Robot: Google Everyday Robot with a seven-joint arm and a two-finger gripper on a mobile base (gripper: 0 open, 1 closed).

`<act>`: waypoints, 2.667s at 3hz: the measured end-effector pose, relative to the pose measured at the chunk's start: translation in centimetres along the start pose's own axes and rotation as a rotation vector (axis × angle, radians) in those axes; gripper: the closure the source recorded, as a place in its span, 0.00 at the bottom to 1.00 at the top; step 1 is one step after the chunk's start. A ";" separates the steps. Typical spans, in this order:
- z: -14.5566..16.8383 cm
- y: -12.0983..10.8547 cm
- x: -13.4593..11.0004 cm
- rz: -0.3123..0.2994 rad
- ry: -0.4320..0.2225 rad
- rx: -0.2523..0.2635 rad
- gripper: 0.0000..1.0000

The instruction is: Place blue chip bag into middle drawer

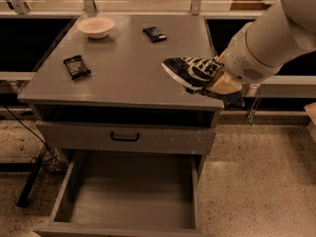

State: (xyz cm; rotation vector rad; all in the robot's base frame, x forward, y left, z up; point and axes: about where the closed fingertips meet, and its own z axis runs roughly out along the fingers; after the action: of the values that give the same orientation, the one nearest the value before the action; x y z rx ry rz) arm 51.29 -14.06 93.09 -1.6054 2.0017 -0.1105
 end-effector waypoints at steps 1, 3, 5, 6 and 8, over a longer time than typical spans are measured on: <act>4.1 1.5 1.7 -0.012 -0.050 -0.102 1.00; -2.1 2.4 0.0 -0.096 -0.110 -0.021 1.00; -5.2 7.5 0.6 -0.153 -0.157 -0.056 1.00; 0.5 8.1 2.4 -0.099 -0.115 -0.148 1.00; 1.4 10.3 2.7 -0.100 -0.146 -0.154 1.00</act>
Offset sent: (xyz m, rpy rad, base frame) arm 0.0023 -0.0009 -0.0377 0.0430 0.0624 0.0528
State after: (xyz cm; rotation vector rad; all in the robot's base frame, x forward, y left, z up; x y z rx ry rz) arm 42.62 -13.28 86.80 -1.7560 1.8571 0.1231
